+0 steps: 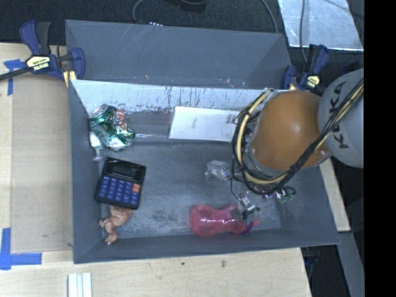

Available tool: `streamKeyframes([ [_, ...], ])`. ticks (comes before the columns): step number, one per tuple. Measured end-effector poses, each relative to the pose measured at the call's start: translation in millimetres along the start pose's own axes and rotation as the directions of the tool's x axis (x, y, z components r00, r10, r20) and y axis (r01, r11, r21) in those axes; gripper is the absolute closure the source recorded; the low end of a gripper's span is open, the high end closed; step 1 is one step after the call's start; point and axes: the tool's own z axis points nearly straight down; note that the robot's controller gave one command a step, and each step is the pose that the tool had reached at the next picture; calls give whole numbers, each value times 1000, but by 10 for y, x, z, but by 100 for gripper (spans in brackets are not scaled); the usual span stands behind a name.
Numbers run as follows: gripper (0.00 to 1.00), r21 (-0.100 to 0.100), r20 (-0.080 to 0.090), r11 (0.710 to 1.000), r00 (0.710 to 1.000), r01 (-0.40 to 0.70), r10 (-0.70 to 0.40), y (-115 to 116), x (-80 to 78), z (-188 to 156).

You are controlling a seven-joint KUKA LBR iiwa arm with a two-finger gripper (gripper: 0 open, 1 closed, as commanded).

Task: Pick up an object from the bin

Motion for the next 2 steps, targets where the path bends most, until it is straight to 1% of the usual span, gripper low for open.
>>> streamKeyframes([
  [1, 0, -1, -6, 989, 989, 150, -150, 115, 73, 426],
  [2, 100, 0, -1, 999, 999, 35, -35, 226, 46, 595],
])
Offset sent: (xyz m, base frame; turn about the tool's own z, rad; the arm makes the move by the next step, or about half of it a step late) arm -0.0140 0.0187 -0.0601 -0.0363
